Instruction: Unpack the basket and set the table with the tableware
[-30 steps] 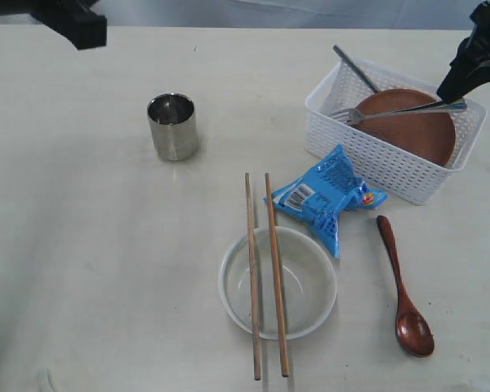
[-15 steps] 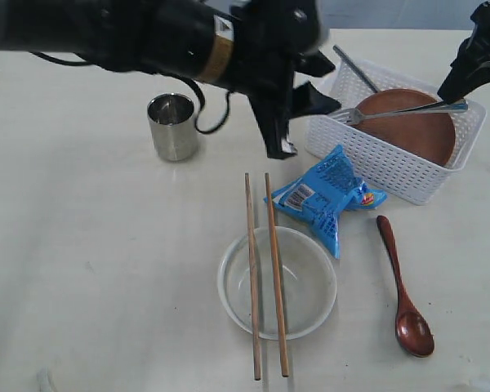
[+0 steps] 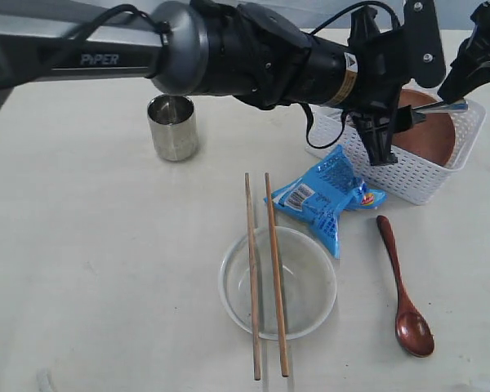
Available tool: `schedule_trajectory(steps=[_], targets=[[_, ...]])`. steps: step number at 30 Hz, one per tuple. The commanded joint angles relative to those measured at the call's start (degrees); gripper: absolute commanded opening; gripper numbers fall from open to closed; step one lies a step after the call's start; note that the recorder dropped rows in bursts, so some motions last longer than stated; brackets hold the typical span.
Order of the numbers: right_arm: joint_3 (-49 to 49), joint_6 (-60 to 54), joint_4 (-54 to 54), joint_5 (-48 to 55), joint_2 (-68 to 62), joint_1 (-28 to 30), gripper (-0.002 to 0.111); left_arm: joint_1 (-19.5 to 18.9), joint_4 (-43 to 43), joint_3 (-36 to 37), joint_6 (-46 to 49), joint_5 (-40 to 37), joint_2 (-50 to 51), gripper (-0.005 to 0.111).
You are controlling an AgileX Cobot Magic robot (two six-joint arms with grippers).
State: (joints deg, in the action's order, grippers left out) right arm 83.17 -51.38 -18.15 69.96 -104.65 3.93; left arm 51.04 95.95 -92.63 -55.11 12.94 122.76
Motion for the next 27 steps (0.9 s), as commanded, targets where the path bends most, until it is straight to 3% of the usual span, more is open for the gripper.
schedule_trajectory(steps=[1,24,27], targets=[[0.1,0.1,0.3,0.0,0.4,0.0,0.000,0.3,-0.6,-3.4,0.0,1.9,3.3,0.057],[0.1,0.4,0.7,0.0,0.4,0.0,0.000,0.4,-0.5,-14.0,3.7,0.1,14.6,0.057],[0.1,0.4,0.7,0.0,0.4,0.0,0.000,0.4,-0.5,-14.0,3.7,0.4,14.7,0.051]])
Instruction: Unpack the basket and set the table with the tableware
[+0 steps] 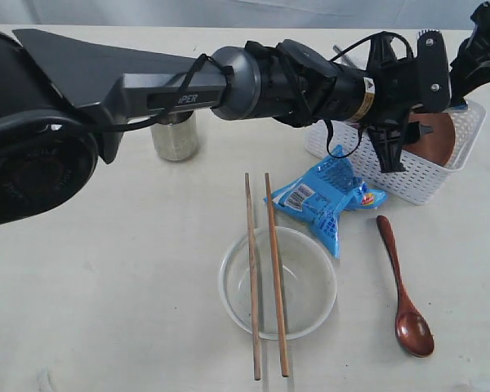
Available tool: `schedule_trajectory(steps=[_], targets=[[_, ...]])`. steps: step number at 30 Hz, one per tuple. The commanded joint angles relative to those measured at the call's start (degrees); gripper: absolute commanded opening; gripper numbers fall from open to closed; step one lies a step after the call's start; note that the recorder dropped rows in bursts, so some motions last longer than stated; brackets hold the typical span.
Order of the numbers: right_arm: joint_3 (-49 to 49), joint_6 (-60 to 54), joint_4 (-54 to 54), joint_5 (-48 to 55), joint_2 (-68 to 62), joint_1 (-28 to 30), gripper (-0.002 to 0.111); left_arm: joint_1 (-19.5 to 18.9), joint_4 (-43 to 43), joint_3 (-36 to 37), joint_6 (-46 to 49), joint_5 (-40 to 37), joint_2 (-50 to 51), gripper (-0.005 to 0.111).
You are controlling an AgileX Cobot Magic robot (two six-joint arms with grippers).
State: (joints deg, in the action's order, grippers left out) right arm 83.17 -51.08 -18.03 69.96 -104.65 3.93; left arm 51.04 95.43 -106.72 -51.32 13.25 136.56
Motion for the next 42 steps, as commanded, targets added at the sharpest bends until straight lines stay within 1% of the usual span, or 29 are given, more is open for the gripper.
schedule_trajectory(steps=[1,5,8,11,13,20,24,25,27,31,33,36,42], targets=[[0.1,0.1,0.6,0.0,0.4,0.0,0.000,0.4,0.0,0.1,-0.1,0.1,0.9,0.045],[0.1,0.1,0.6,0.0,0.4,0.0,0.000,0.4,0.0,0.1,-0.1,0.1,0.9,0.027],[0.1,0.1,0.6,0.0,0.4,0.0,0.000,0.4,0.0,0.1,-0.1,0.1,0.9,0.018],[0.1,0.1,0.6,0.0,0.4,0.0,0.000,0.4,0.0,0.1,-0.1,0.1,0.9,0.011],[0.1,0.1,0.6,0.0,0.4,0.0,0.000,0.4,0.0,-0.4,-0.1,0.1,0.9,0.008],[0.1,0.1,0.6,0.0,0.4,0.0,0.000,0.4,0.0,-2.4,-0.1,1.5,0.9,0.008],[0.1,0.3,0.6,0.0,0.4,0.0,0.001,0.4,0.0,-2.4,-0.1,1.6,0.8,0.000],[0.1,0.3,0.6,0.0,0.4,0.0,0.004,0.4,0.0,-2.4,-0.1,1.6,0.7,0.000],[0.1,0.3,0.3,0.0,0.4,0.0,0.016,0.4,0.0,-2.4,-0.1,1.6,0.7,0.000],[0.1,1.6,0.2,0.0,0.4,0.0,0.051,0.4,0.0,-2.4,-0.1,1.6,0.7,0.000],[0.1,3.2,0.2,-0.2,0.4,0.0,0.060,0.4,0.0,-2.4,-0.1,1.6,0.7,0.000],[0.1,5.1,0.2,-1.6,0.6,0.0,0.064,0.4,0.0,-2.4,-0.1,1.6,0.7,0.000],[0.1,8.5,2.3,-6.1,3.5,0.0,0.064,0.4,0.0,-2.4,0.6,0.4,0.6,0.000]])
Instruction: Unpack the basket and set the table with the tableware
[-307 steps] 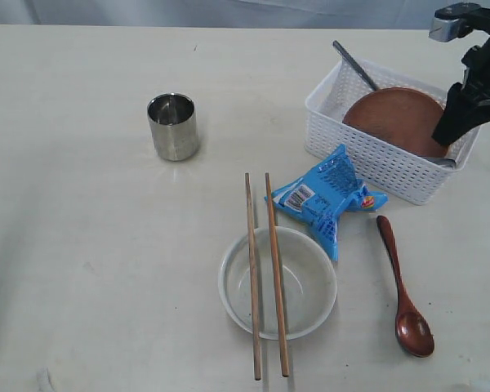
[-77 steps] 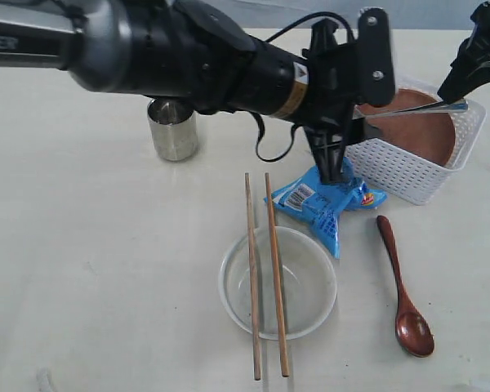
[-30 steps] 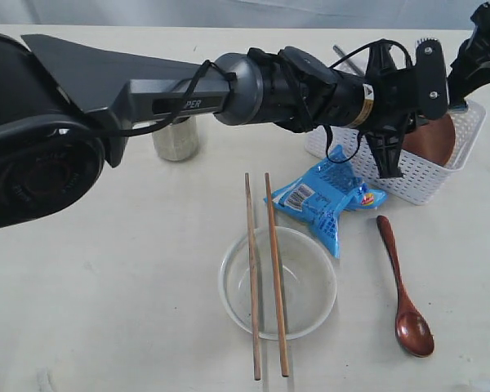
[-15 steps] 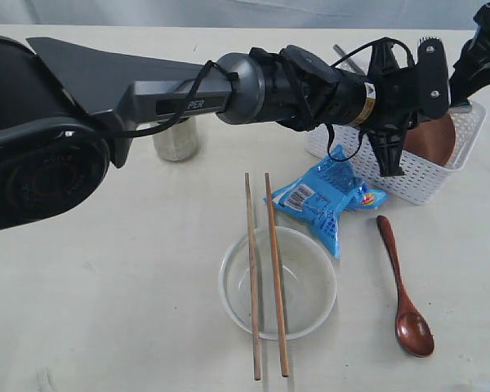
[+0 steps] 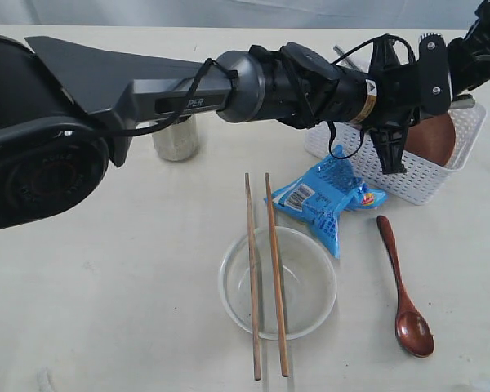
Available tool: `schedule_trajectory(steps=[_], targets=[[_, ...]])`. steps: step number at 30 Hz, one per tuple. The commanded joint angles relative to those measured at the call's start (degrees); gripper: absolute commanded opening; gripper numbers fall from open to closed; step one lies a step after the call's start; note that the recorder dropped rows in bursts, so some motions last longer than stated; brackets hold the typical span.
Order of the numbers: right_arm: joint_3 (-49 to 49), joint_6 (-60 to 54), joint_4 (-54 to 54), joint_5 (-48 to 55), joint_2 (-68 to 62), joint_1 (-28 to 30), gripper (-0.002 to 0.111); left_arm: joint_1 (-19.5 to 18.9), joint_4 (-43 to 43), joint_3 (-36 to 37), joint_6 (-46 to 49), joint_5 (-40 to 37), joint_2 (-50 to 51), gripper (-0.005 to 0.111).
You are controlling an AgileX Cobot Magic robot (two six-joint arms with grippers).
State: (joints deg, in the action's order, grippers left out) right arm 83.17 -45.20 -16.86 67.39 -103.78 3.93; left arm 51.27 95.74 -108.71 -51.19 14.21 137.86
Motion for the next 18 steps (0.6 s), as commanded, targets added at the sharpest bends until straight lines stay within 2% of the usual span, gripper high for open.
schedule_trajectory(steps=[1,10,18], targets=[[0.1,3.3,1.4,-4.3,3.4,0.0,0.064,0.1,-0.3,-0.4,0.6,-0.7,-0.7,0.000],[0.1,9.8,4.9,-10.4,9.9,0.0,0.064,0.1,-0.3,-2.2,0.3,-1.6,-2.1,0.000],[0.1,14.3,5.0,-14.8,15.5,0.0,0.064,0.1,-0.3,-5.1,-5.0,-1.6,-4.0,0.000]])
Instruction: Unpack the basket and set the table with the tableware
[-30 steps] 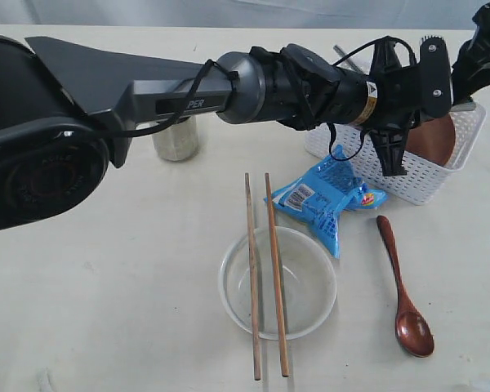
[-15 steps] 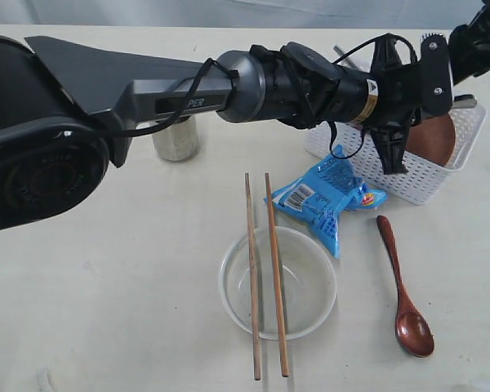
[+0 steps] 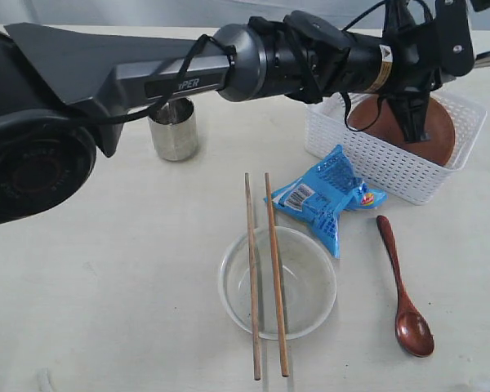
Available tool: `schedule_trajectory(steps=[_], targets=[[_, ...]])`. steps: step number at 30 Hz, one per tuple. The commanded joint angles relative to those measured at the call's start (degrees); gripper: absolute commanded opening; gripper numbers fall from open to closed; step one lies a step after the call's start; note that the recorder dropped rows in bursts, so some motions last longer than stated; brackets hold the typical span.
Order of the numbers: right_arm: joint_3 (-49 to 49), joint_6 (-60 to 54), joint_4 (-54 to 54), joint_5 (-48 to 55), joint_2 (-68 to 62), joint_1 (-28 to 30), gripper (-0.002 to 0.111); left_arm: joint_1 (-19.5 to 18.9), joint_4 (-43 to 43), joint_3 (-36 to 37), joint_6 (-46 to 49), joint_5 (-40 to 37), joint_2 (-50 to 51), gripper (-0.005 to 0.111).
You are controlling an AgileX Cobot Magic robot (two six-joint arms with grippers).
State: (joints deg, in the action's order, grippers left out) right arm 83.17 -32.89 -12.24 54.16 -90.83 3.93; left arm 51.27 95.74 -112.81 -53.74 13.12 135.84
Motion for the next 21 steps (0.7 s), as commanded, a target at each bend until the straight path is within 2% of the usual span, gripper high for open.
schedule_trajectory(steps=[1,4,6,10,12,15,21], targets=[[0.1,2.3,0.3,-1.5,3.0,0.0,0.064,0.1,-0.3,-1.0,-2.7,-0.5,-2.1,0.000],[0.1,3.8,0.3,-1.6,4.6,0.0,0.063,0.1,-0.3,-1.0,-4.8,-0.5,-3.8,0.000],[0.1,5.5,0.6,-1.6,5.8,0.0,0.054,0.1,-0.3,-1.0,-7.6,-1.1,-5.1,0.000],[0.1,11.4,3.5,-1.5,8.9,0.0,0.022,0.1,-0.3,-0.9,-15.7,-5.0,-9.0,0.000],[0.1,14.6,5.2,-1.4,10.8,0.0,0.001,0.1,-0.3,-0.9,-19.0,-6.8,-11.2,0.000],[-0.2,17.3,5.9,-1.1,13.6,0.0,0.000,0.1,-0.3,-0.8,-23.8,-9.2,-13.9,0.000],[-4.5,18.7,5.9,-2.4,19.9,0.0,0.000,0.1,-0.3,4.1,-25.2,-13.9,-18.6,0.000]])
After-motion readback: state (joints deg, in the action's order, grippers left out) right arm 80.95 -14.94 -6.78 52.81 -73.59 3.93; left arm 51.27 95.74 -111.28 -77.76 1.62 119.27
